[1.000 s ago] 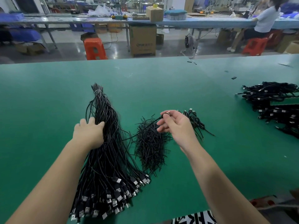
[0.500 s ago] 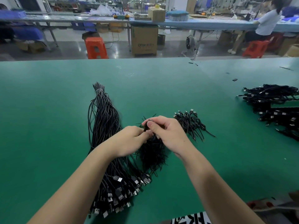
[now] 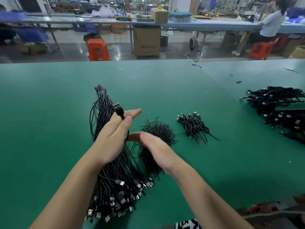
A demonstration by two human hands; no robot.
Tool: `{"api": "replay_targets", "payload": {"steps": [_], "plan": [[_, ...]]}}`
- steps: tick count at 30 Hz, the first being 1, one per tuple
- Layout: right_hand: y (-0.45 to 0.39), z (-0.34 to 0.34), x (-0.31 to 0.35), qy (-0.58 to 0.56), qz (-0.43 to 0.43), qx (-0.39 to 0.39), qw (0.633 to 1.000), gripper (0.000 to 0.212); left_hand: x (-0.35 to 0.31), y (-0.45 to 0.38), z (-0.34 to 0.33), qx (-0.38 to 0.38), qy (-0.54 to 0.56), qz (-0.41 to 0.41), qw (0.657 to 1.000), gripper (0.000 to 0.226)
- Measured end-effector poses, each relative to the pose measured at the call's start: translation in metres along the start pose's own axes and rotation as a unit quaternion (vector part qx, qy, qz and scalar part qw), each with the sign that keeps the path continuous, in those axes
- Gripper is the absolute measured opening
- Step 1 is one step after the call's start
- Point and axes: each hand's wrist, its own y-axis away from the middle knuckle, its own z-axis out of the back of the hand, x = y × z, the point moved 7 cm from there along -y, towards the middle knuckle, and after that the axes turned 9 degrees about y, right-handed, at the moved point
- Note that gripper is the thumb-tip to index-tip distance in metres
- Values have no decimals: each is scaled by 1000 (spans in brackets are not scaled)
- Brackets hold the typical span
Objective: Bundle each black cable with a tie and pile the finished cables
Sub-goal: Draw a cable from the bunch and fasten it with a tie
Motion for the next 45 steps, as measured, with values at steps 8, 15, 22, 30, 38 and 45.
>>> {"api": "replay_targets", "payload": {"steps": [8, 15, 22, 30, 38, 45], "plan": [[6, -43, 18, -195, 46, 93, 975, 41, 13, 3, 0, 54, 321, 48, 944, 54], [-4, -57, -9, -428, -40, 108, 896, 46, -7, 1, 21, 36, 634, 33, 772, 47], [-12, -41, -21, -442, -84, 69, 891, 43, 45, 45, -18, 356, 82, 298, 882, 51], [-9, -47, -13, -409, -39, 82, 908, 41, 65, 14, -9, 75, 140, 190, 969, 38], [-8, -66, -25, -402, -70, 86, 909, 44, 63, 0, -20, -146, 529, 145, 823, 47], [-10, -64, -39, -486, -85, 114, 862, 40, 45, 3, -14, 95, 548, 219, 801, 39]]}}
